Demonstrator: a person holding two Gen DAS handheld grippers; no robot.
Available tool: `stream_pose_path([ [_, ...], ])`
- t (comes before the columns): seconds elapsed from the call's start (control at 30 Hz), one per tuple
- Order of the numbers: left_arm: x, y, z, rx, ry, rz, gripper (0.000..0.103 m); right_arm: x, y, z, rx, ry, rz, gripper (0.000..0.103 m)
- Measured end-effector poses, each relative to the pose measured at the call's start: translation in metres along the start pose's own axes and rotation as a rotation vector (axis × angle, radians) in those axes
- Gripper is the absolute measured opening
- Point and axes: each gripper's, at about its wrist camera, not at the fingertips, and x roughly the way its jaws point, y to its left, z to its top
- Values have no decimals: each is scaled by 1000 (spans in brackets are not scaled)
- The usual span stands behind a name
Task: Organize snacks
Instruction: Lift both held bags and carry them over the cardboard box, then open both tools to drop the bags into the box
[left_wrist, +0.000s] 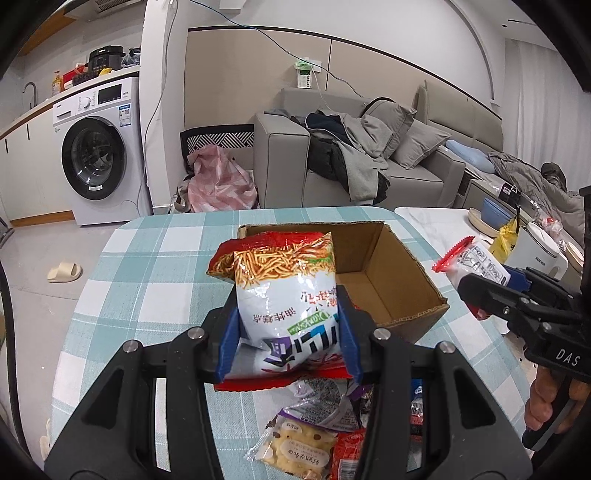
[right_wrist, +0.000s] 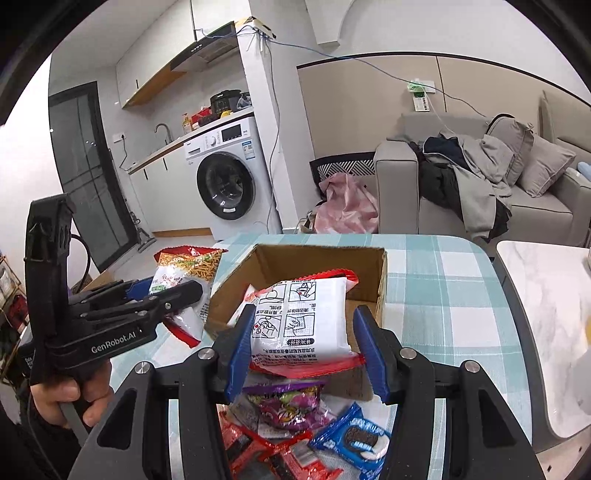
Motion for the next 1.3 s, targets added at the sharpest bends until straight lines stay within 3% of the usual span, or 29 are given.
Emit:
stream_pose_path([
  [0.7,81,5,36,13,29,17,43,74,-17,21,96,43,-1,53],
  [1.3,147,-7,19,47,98,7,44,116,-39,12,131,91,-38,54],
])
